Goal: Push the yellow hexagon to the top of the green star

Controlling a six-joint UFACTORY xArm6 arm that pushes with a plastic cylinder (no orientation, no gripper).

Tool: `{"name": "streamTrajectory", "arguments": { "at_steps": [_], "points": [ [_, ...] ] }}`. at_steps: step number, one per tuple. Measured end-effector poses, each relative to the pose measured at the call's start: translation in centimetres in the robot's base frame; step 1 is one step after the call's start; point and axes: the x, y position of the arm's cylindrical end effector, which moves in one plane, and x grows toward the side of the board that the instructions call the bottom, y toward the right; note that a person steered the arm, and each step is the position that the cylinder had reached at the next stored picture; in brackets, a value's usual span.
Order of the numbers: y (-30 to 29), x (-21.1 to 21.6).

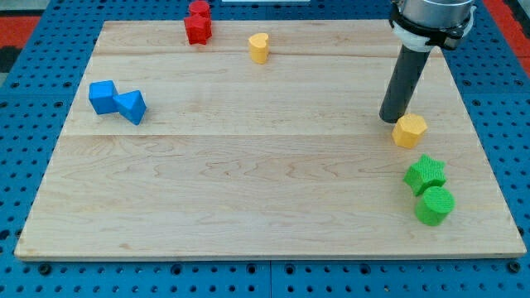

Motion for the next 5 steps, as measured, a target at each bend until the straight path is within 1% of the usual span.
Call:
{"name": "streamTrajectory", "arguments": {
  "at_steps": [1,2,4,5],
  "points": [
    [0.8,-1.2],
    [2.5,-1.1],
    [2.1,1.5],
    [2.1,1.5]
  ]
}}
